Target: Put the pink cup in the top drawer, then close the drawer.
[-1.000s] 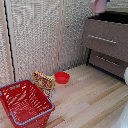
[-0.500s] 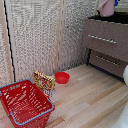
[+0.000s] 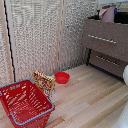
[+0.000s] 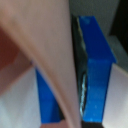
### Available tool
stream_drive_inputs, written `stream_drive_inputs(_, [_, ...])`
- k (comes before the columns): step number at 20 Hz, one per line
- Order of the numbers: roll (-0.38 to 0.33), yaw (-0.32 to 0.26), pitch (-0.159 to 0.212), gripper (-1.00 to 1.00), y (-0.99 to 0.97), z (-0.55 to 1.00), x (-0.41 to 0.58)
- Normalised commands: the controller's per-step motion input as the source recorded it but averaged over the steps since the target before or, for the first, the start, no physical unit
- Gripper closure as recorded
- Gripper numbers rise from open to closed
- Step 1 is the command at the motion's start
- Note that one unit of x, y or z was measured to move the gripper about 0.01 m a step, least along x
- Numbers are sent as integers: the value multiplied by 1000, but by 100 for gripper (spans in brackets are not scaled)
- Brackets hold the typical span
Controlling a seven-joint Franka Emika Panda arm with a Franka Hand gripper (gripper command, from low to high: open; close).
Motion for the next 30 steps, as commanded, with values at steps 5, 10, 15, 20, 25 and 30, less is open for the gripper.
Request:
stream_drive_inputs(5, [24,-15,12,-100,151,245,10])
stream_drive_inputs(10, [-75,140,38,-100,283,666,0])
stream_drive_inputs(15, [-206,171,44,-100,109,573,-37])
stream_drive_inputs(20, [-270,188,40,-100,18,251,-66])
stream_drive_inputs(25, [-368,127,119,-100,61,-7,-117])
stream_drive_inputs(30, [-375,143,145,-100,32,-52,-151])
